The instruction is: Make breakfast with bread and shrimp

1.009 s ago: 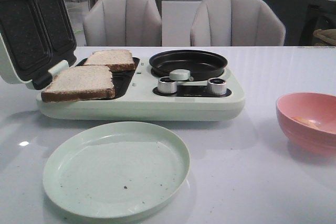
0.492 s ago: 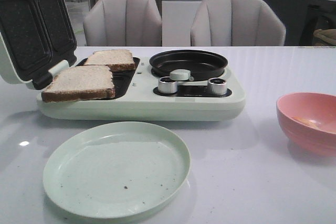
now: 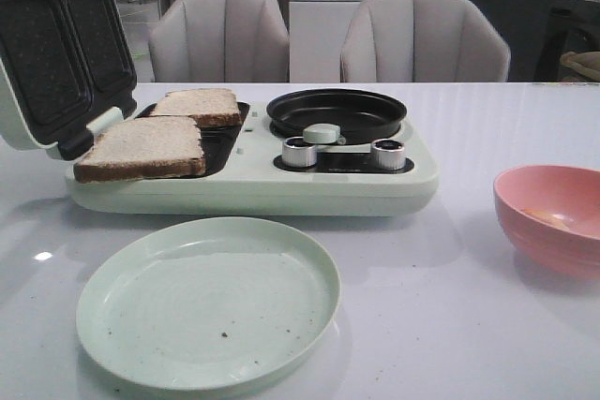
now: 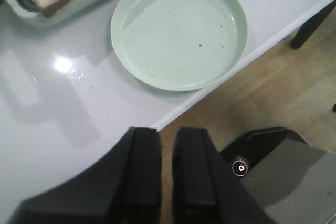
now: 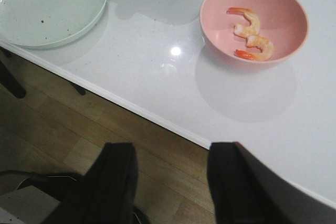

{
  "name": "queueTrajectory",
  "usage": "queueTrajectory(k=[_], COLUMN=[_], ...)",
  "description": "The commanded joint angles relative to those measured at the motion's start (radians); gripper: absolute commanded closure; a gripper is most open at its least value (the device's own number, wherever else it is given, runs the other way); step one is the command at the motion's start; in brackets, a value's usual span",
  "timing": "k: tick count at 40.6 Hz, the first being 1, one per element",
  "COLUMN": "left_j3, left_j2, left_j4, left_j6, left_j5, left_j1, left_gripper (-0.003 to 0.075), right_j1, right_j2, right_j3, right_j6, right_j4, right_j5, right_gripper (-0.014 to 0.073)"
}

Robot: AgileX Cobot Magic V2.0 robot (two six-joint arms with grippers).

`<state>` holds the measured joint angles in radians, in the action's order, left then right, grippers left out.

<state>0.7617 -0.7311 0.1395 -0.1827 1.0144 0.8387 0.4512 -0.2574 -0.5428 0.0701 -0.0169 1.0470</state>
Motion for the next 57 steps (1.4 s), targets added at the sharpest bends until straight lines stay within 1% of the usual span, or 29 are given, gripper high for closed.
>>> queueTrajectory(k=[1, 5, 7, 9, 12, 16, 18, 21, 24, 30, 33, 34, 39, 41, 48, 57], left_j3=[0.051, 0.067, 0.079, 0.097, 0.13, 0.187, 0.217, 0.263, 0.312, 0.403, 0.45, 0.46, 0.513, 0.531, 0.586, 0.635], left_j2=[-0.066, -0.145, -0.19, -0.238, -0.301, -0.377, -0.409, -0.451, -0.484, -0.552, -0.595, -0.611, -0.681, -0.71, -0.816, -0.897], left_j4=[0.051, 0.153, 0.202, 0.224, 0.212, 0.113, 0.036, -0.086, -0.184, -0.327, -0.43, -0.476, -0.648, -0.688, -0.769, -0.876], left_j6=[-0.008, -0.039, -0.065, -0.065, -0.051, 0.071, 0.138, 0.254, 0.335, 0.384, 0.395, 0.417, 0.49, 0.49, 0.49, 0.49], left_j5=[-0.041, -0.039, -0.031, -0.014, -0.008, -0.024, -0.033, -0.04, -0.048, -0.076, -0.076, -0.078, -0.134, -0.166, -0.27, -0.297], left_j1=[0.008, -0.013, -0.042, -0.097, -0.191, -0.347, -0.42, -0.558, -0.692, -0.904, -0.984, -1.007, -1.07, -1.081, -1.085, -1.084], left_gripper=[0.0619, 0.062, 0.062, 0.062, 0.0618, 0.0618, 0.0618, 0.0618, 0.0619, 0.0619, 0.0619, 0.0619, 0.0619, 0.0619, 0.0619, 0.0619], right_j1=[-0.002, -0.002, -0.002, -0.002, -0.002, -0.002, -0.002, -0.002, -0.002, -0.002, -0.002, -0.002, -0.002, -0.002, -0.002, -0.002], right_j2=[-0.011, -0.011, -0.011, -0.011, -0.011, -0.011, -0.011, -0.011, -0.011, -0.011, -0.011, -0.011, -0.011, -0.011, -0.011, -0.011], right_j3=[-0.021, -0.021, -0.021, -0.021, -0.021, -0.021, -0.021, -0.021, -0.021, -0.021, -0.021, -0.021, -0.021, -0.021, -0.021, -0.021], right_j6=[0.003, 0.003, 0.003, 0.003, 0.003, 0.003, 0.003, 0.003, 0.003, 0.003, 0.003, 0.003, 0.003, 0.003, 0.003, 0.003], right_j4=[-0.015, -0.015, -0.015, -0.015, -0.015, -0.015, -0.015, -0.015, -0.015, -0.015, -0.015, -0.015, -0.015, -0.015, -0.015, -0.015], right_j5=[-0.062, -0.062, -0.062, -0.062, -0.062, -0.062, -0.062, -0.062, -0.062, -0.062, -0.062, -0.062, -0.062, -0.062, -0.062, -0.062], right_gripper=[0.0169, 0.0169, 0.0169, 0.0169, 0.0169, 0.0169, 0.0169, 0.0169, 0.0169, 0.0169, 0.0169, 0.0169, 0.0169, 0.0169, 0.0169, 0.0169])
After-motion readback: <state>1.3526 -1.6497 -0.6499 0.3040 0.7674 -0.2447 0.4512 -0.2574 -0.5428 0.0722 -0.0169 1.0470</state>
